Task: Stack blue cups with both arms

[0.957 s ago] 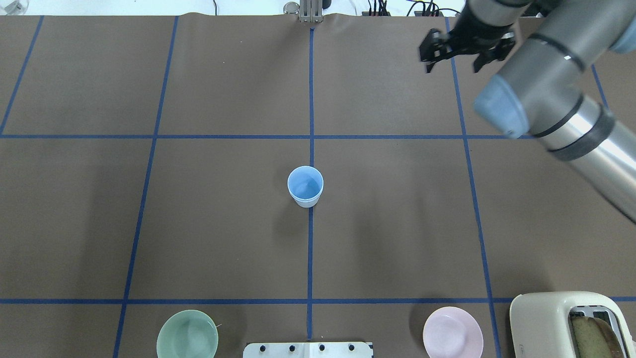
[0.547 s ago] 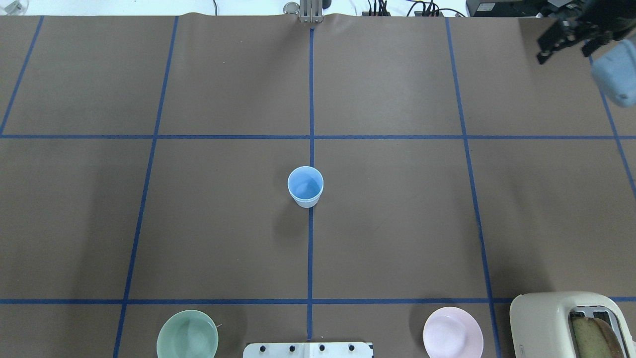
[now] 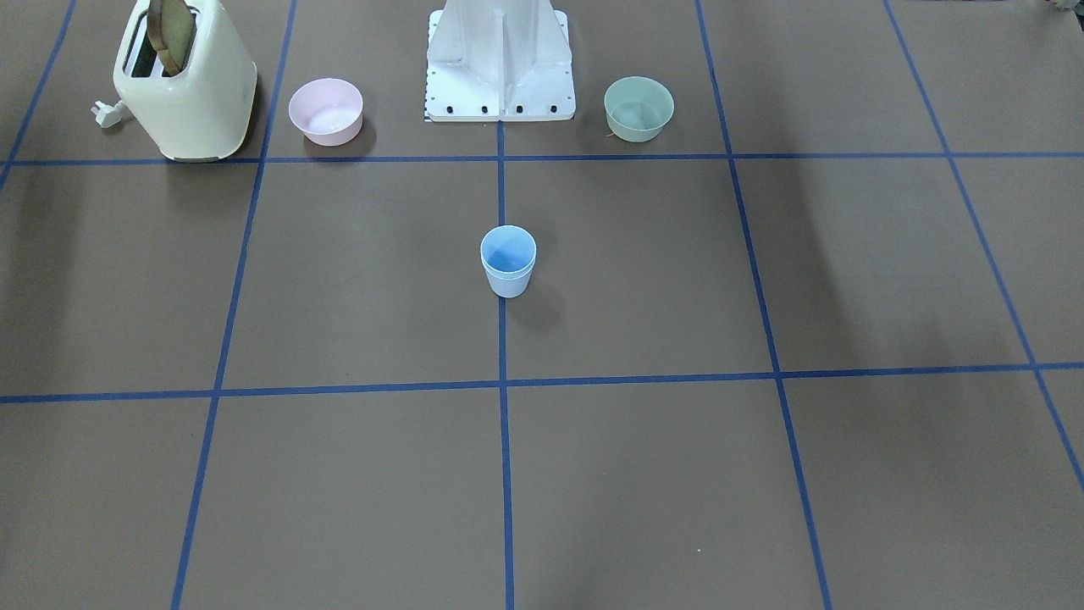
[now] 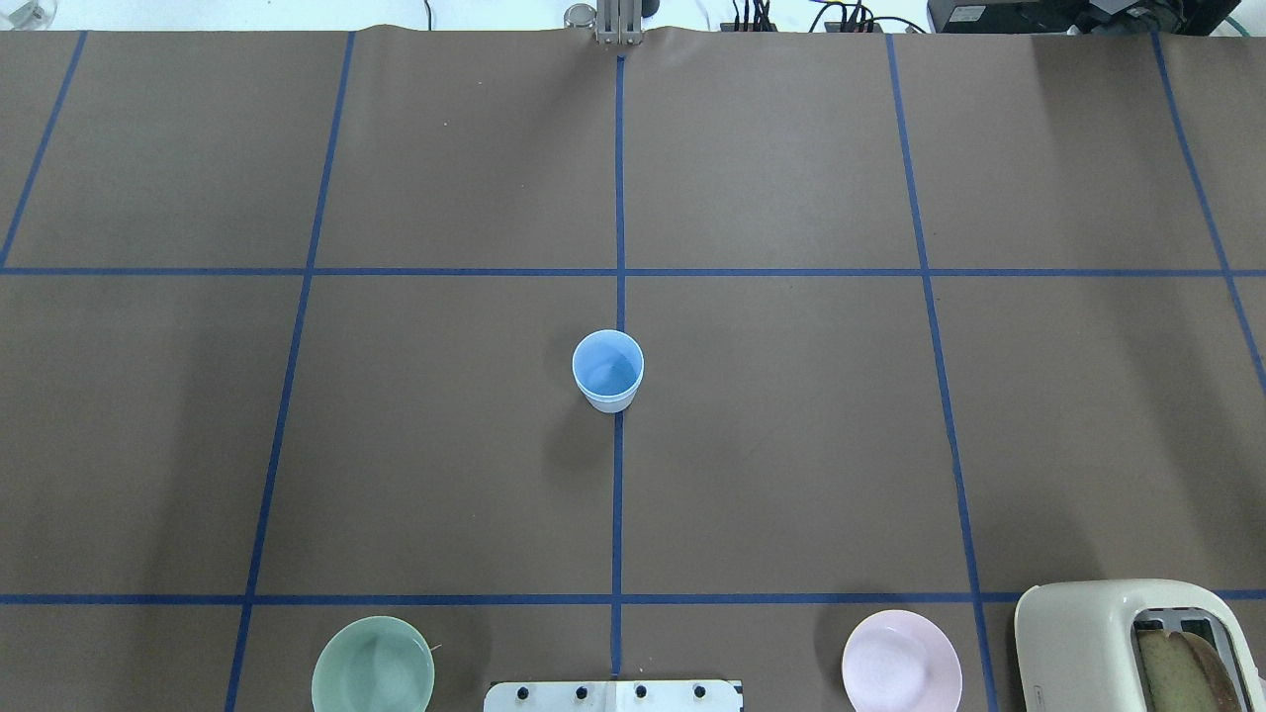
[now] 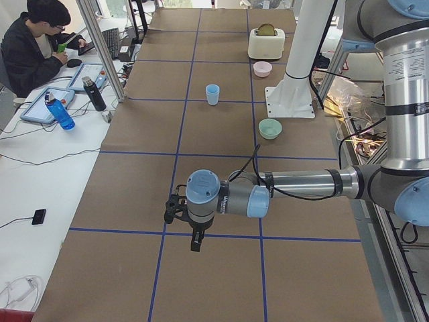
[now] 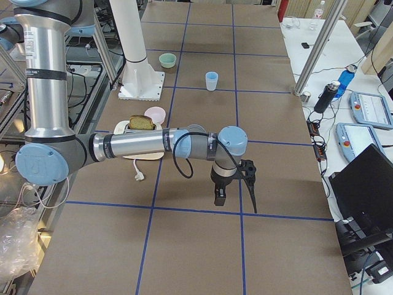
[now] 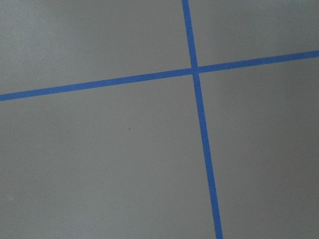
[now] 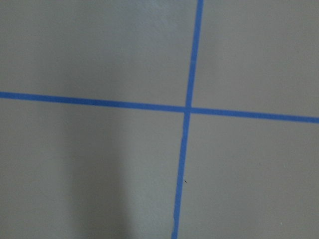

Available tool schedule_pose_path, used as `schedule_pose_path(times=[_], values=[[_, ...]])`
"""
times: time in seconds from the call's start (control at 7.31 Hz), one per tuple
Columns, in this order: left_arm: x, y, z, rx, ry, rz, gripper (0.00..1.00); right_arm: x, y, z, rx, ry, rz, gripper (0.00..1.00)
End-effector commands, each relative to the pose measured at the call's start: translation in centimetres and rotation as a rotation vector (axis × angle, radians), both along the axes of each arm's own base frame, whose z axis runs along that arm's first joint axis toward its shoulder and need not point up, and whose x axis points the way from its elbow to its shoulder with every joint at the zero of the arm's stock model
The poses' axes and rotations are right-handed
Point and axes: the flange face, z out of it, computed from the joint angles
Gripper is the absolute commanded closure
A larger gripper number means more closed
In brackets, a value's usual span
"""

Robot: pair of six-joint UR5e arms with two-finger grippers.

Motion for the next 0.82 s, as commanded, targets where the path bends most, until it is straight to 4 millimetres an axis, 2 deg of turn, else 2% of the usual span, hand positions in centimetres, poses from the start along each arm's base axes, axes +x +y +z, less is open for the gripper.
schedule_pose_path(times=[0.0, 0.68], values=[[0.01, 0.13, 0.05, -0.002, 0.001, 0.000, 0.01, 0.56, 2.06, 1.92, -0.041, 0.008, 0.012, 0.00], [0.07, 0.21, 0.19, -0.004, 0.001, 0.003, 0.01, 0.50, 2.32, 1.86, -0.044, 0.000, 0.014, 0.00]])
